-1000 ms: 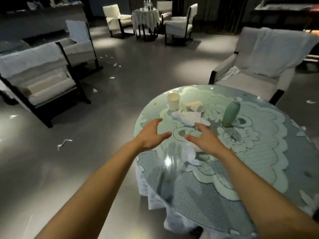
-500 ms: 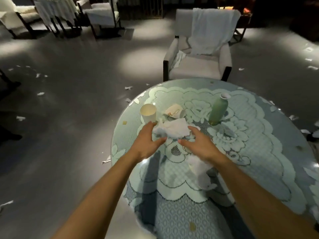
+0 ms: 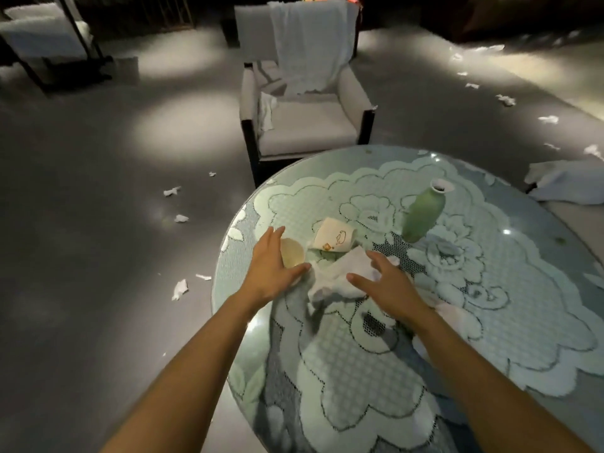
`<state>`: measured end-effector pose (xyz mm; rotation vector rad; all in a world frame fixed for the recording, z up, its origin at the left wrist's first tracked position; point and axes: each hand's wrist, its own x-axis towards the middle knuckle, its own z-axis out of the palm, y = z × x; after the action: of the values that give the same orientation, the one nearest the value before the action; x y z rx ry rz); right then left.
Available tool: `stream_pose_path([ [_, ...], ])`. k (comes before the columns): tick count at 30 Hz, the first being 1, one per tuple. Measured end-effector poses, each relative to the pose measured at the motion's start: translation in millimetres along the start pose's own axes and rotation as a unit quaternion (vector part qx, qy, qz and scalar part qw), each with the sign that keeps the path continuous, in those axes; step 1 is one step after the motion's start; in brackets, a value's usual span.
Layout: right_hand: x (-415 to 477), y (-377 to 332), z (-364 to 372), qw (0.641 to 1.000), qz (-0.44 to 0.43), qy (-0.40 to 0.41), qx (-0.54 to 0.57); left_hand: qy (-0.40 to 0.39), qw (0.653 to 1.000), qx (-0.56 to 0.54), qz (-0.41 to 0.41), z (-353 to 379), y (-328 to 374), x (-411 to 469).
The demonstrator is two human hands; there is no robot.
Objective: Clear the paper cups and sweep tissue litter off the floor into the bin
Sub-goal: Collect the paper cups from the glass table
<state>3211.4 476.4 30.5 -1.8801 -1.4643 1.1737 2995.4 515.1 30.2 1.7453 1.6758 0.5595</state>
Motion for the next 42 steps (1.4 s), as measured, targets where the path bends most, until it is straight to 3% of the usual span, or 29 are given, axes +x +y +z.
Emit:
stream_pose_path([
  [7,26.2,-11.6,14.4,0.999,0.015,0.044,0.008,-0.063,0.996,0.018,0.055,7.1,-9.0,41.5],
  [11,59.5,-21.5,20.4,0.996,-0.008,0.053,-0.076,-0.020,0.997,-0.002,0.077,-1.0,-7.9,60.2],
  [20,122.2,-34.1,47.0,0.964,-0.008,0.012,-0.266,-0.017,0.996,0.019,0.081,-23.9,-35.9,60.0],
  [23,119.1,-30.2,45.5,0.974,-0.013,0.051,-0.220,-0.016,0.997,0.029,0.072,-23.8,-36.5,58.1],
  [26,101.1,-27.2,35.7,0.992,-0.007,0.106,-0.068,-0.031,0.996,0.033,0.071,-17.9,-29.5,53.8],
  [29,71.3,-25.0,19.7,0.988,-0.012,0.152,0.032,-0.046,0.995,0.031,0.081,-9.2,-13.5,48.2],
  [34,22.2,-8.6,-10.8,0.977,-0.034,0.209,0.034,-0.044,0.992,-0.014,0.116,3.1,21.1,34.3],
  [42,-50.1,40.5,-74.3,0.942,0.008,0.322,0.090,-0.061,0.968,-0.026,0.241,48.4,92.3,0.1],
])
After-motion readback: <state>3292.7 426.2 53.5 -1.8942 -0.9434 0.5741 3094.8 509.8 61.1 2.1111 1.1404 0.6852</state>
